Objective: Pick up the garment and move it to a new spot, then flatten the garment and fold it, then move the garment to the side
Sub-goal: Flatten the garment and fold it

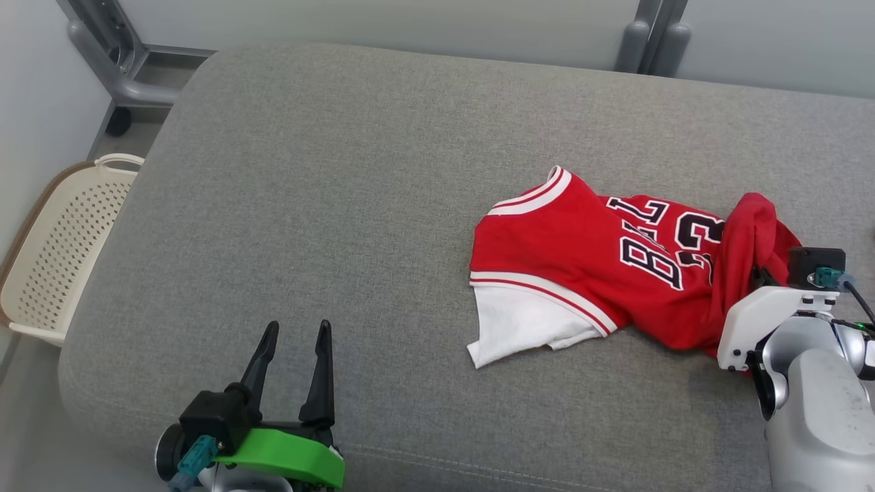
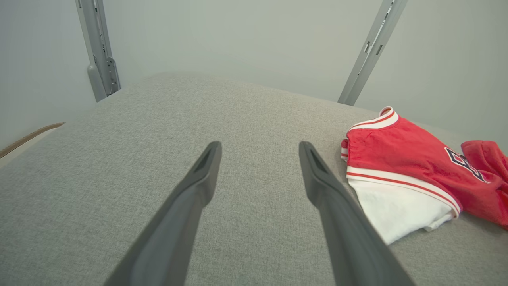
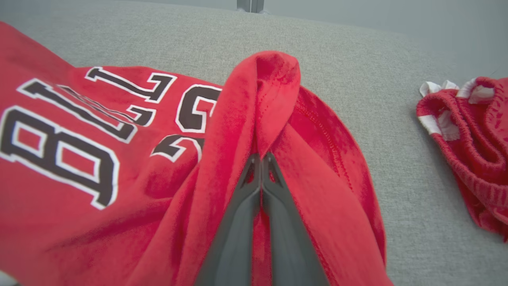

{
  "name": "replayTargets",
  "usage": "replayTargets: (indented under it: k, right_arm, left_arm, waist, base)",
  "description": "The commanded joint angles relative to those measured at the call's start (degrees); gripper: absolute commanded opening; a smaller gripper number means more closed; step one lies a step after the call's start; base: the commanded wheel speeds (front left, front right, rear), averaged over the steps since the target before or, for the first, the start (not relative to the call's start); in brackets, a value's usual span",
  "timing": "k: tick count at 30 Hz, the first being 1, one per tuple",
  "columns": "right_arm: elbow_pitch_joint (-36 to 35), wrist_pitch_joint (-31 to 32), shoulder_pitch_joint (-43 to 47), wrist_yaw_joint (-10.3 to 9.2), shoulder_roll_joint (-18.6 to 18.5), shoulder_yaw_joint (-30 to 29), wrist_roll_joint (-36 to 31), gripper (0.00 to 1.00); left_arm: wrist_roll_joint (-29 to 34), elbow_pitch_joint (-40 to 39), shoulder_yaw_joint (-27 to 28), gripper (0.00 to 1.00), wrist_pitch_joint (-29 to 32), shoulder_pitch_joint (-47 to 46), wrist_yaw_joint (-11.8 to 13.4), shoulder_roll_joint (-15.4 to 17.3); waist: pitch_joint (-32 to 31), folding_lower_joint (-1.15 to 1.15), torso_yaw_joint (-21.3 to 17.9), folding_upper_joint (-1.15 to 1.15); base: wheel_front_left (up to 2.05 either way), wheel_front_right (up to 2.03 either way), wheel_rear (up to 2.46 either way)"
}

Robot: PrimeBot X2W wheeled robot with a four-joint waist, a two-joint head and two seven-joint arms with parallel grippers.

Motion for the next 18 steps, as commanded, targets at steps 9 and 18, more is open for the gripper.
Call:
replayTargets:
  k: [9, 18]
  right_arm:
    - [-19.5, 10.6, 14.1, -0.11, -0.2, 5.8, 12.4, 0.00]
    - [-45.5, 25.4, 31.0, -0.09, -0.2, 8.9, 21.3, 0.00]
  left_arm:
    - [-0.4, -0.2, 0.9, 1.00, -0.2, 1.2, 0.5, 0.1]
    - [-0.2, -0.5, 1.1, 1.00, -0.2, 0.4, 0.1, 0.1]
  waist:
    - [-1.9, 0.00, -2.5, 0.00]
    - [-1.7, 0.00, -5.8, 0.00]
  base:
    - [0.00, 0.00, 0.00]
    - [0.00, 0.00, 0.00]
